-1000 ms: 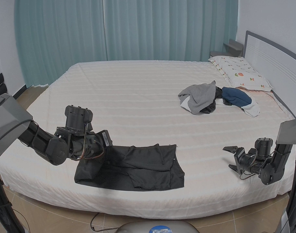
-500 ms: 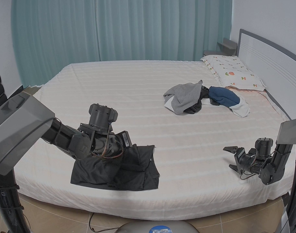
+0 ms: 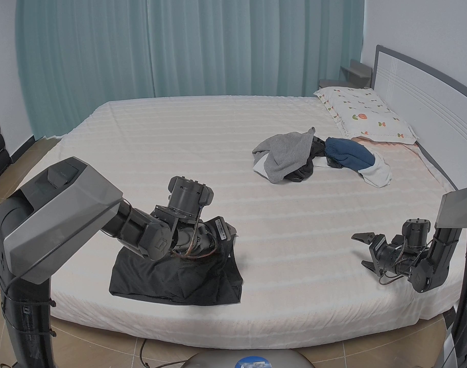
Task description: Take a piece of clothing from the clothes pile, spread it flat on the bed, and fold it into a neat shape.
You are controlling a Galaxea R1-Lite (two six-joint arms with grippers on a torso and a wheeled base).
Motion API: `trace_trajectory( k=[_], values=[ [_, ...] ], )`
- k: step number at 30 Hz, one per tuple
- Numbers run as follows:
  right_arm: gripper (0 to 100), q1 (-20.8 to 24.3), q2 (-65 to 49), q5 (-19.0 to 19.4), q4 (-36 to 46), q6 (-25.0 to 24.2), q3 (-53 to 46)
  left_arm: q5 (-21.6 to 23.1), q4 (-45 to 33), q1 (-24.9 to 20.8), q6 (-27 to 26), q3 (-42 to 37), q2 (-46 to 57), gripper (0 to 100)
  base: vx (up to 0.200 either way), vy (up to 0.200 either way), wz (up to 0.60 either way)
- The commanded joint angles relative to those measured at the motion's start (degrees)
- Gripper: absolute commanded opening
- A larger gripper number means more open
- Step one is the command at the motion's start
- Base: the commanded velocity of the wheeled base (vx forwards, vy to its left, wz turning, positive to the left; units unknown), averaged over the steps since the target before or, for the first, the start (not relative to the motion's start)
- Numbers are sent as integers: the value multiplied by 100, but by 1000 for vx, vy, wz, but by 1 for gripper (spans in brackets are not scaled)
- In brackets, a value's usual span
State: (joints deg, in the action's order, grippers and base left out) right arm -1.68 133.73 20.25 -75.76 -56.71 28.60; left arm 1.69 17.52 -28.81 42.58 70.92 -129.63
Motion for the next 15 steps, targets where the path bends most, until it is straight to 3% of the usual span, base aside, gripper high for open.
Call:
trace_trajectory(
  k=[1, 5, 11, 15],
  values=[
    [100, 1, 57, 5, -96, 2, -30, 6, -3, -20, 154, -26, 96, 100, 0, 0, 0],
    [100, 1, 57, 5, -140, 2, -56, 15, -55, 95, 505, -52, 386, 100, 0, 0, 0],
    [100, 1, 57, 5, -140, 2, -56, 77, -55, 525, 593, -536, 905, 100, 0, 0, 0],
    [100, 1, 57, 5, -140, 2, -56, 261, -12, 903, 1103, -896, 1160, 100, 0, 0, 0]
  ],
)
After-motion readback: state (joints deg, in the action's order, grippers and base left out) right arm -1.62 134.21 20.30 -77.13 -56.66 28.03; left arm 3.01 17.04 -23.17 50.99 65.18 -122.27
